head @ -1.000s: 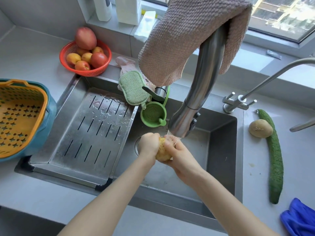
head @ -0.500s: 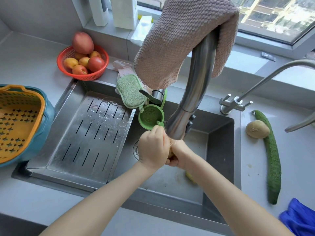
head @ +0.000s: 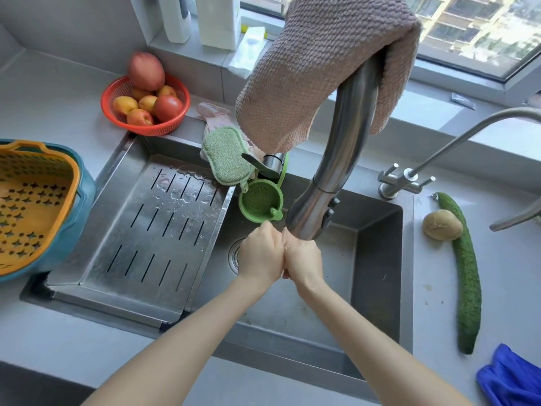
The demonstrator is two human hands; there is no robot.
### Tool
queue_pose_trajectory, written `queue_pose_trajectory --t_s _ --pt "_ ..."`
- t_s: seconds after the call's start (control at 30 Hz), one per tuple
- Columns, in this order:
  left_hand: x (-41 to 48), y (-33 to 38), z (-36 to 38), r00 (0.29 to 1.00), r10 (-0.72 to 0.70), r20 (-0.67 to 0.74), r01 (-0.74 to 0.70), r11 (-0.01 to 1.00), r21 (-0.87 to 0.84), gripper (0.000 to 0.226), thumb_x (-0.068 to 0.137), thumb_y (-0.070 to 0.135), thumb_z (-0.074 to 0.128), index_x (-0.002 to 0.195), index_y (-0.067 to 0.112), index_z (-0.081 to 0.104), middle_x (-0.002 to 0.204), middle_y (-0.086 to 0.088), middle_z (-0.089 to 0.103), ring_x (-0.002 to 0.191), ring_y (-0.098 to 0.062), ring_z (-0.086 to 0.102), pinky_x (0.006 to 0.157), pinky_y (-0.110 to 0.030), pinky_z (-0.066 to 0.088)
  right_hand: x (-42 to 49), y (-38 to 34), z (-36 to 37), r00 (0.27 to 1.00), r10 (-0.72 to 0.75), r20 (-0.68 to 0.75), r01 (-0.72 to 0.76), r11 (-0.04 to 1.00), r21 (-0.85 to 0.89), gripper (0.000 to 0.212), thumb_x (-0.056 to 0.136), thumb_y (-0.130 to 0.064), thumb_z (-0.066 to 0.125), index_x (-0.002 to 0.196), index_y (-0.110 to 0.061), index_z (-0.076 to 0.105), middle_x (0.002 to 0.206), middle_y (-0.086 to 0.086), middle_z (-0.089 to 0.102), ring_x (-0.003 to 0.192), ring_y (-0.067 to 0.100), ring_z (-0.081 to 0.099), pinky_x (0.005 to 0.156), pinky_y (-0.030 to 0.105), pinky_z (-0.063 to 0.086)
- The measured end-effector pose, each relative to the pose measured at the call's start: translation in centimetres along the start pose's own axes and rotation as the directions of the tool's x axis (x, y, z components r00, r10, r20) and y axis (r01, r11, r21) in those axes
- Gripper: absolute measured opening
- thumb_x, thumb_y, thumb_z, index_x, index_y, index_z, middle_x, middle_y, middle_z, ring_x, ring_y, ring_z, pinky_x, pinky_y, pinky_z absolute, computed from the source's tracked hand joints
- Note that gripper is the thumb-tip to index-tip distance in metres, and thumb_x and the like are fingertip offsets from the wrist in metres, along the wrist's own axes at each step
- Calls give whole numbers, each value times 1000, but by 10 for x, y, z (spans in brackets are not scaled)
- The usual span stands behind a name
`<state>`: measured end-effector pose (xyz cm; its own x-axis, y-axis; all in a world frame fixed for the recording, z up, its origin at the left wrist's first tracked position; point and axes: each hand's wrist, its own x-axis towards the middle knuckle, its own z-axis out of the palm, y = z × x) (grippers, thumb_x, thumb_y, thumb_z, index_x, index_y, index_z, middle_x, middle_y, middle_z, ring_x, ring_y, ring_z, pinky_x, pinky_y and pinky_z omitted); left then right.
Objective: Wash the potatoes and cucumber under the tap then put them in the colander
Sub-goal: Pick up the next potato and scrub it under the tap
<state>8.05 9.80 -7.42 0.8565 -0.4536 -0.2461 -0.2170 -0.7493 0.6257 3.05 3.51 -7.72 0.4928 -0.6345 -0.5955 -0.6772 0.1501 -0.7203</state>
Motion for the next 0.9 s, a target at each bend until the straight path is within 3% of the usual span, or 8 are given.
queue_pose_trajectory --t_s 0.1,0.23,0.3,0.47,0.57,0.63,0.73,0.9 --pt "8 2 -13 945 -224 238 271 944 -187 38 97 18 34 82 -3 61 82 -24 67 78 -39 63 61 -36 44 -11 5 0 942 -335 -15 322 916 -239 43 73 -61 30 59 -22 42 66 5 60 61 20 50 60 30 37" --pt "15 -11 -29 522 -239 819 760 566 -319 39 95 35 42 75 11 64 60 -7 67 46 -24 64 29 -12 30 -4 24 -6 738 -675 16 609 656 -446 59 90 -42 19 88 -6 65 81 14 68 74 28 60 67 34 42" --pt "15 -12 -32 436 -139 889 827 452 -335 41 95 38 42 78 9 66 67 -10 65 48 -23 63 24 -11 28 0 28 -11 681 -732 1 668 621 -411 57 92 -31 21 89 5 65 75 14 65 68 30 58 64 30 39" --pt "10 -4 -17 792 -300 532 576 657 -487 35 94 18 35 72 2 57 58 -19 57 40 -29 58 29 -14 27 -7 29 -8 842 -540 3 526 820 -227 65 87 -54 20 101 -3 59 84 -1 57 68 11 51 61 25 41" --pt "1 -2 -10 967 -203 155 248 890 -383 43 94 17 31 56 6 48 67 -27 63 62 -39 64 47 -36 50 -5 21 -5 936 -349 49 351 933 -72 56 78 -63 45 89 -11 61 66 -1 67 56 12 57 52 30 49" --pt "-10 3 -11 995 -97 3 92 931 -353 43 90 24 26 51 11 41 73 -30 64 71 -40 63 62 -41 50 0 9 -8 973 -226 58 225 974 24 37 79 -46 51 70 -10 59 52 -1 61 45 14 54 41 23 40" --pt "-17 -2 -7 987 48 -152 -93 946 -311 39 88 28 25 52 17 34 65 -25 61 65 -39 55 58 -39 35 2 -12 -19 977 5 211 -1 1000 -23 31 88 -31 46 62 -15 51 46 4 55 36 17 47 36 15 25" --pt "-13 -27 0 914 287 -286 -366 888 -279 46 92 32 27 60 6 48 52 -2 49 49 -25 44 50 -34 30 5 -32 -34 762 340 551 -409 913 2 49 100 -38 32 68 -8 54 53 14 57 27 12 41 27 9 21"
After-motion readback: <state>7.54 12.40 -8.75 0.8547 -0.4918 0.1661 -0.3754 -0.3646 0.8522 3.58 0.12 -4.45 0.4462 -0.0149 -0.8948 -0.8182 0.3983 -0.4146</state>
